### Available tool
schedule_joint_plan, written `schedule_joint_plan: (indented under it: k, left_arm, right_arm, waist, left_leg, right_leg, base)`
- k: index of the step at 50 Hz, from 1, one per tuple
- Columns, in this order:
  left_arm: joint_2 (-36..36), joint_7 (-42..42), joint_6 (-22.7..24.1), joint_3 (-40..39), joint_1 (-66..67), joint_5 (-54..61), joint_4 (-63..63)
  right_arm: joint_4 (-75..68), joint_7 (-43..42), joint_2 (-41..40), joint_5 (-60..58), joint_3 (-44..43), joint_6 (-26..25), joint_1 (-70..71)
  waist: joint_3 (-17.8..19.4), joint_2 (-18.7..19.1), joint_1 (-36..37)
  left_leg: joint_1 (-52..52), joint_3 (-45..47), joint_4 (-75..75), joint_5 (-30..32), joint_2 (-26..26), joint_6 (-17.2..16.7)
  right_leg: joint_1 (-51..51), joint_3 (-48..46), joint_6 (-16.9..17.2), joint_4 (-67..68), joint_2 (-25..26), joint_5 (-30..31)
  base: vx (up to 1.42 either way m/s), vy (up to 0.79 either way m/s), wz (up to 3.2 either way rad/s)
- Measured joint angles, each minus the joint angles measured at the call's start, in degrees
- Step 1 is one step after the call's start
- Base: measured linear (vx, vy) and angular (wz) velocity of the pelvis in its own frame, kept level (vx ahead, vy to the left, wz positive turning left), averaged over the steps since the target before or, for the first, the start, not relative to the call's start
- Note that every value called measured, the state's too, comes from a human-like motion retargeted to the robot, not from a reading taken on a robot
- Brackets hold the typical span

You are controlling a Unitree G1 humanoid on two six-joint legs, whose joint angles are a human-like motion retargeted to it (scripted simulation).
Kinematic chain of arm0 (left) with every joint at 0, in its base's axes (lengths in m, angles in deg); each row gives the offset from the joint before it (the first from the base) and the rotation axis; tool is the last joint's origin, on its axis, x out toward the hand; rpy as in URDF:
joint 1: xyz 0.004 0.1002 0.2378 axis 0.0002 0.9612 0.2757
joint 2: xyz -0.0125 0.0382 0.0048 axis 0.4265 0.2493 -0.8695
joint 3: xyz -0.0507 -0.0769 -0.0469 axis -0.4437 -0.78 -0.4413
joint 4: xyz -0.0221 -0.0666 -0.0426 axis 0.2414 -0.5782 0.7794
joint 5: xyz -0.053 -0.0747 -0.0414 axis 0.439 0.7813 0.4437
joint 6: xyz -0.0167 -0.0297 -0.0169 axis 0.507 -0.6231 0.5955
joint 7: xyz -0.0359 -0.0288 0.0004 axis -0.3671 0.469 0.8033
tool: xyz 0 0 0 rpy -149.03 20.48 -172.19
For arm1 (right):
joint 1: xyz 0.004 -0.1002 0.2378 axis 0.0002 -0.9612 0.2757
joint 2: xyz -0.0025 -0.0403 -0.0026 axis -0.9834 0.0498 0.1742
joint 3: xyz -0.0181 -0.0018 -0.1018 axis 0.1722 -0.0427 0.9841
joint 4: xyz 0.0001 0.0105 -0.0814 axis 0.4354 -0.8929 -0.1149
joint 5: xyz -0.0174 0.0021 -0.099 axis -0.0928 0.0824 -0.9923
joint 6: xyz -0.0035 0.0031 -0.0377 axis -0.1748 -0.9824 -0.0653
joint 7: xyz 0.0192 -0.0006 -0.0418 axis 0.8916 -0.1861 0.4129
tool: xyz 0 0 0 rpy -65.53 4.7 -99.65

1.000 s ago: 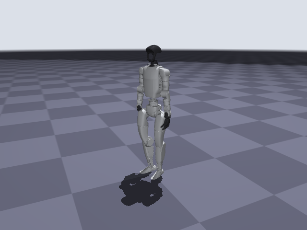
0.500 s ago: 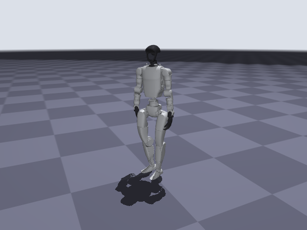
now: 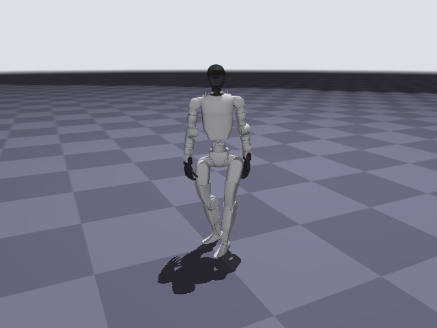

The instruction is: In place motions

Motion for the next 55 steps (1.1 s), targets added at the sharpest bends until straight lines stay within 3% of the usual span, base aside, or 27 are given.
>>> schedule_joint_plan:
  k: [15,23,55]
  left_arm:
    - [-2.77,-0.43,0.08,-3.63,1.43,1.44,-1.15]
    - [-4.06,-0.41,0.15,-5.42,1.86,2.24,-1.15]
    - [-3.18,-0.13,0.37,-4.21,-0.03,3.06,4.46]
  right_arm:
    - [1.83,0.8,-1.86,-0.96,1.77,0.79,2.47]
    - [2.21,1.34,-2.88,-1.77,3.58,1.07,3.62]
    - [-1.25,0.07,-0.87,-1.24,2.27,-0.02,2.0]
  waist:
    - [2.19,-2.09,7.79]
    - [3.49,-2.93,9.8]
    - [1.59,-3.2,6.36]
  left_leg:
    - [-0.64,-2.42,-0.74,1.69,-1.86,-3.38]
    - [-0.49,-3.16,-0.71,1.7,-2.37,-3.55]
    - [-1.17,-3.11,-0.43,0.9,-2.1,-2.41]
  right_leg:
    - [2.42,-9.8,1.95,-0.02,-0.85,-1.43]
    - [2.88,-11.23,2.39,-0.34,-0.95,-1.47]
    - [1.85,-9.63,2.8,-0.03,-0.79,-1.34]
  base:
    - [-0.06,0.03,0.56]
    - [-0.02,-0.01,0.09]
    - [0.0,0.0,0.0]
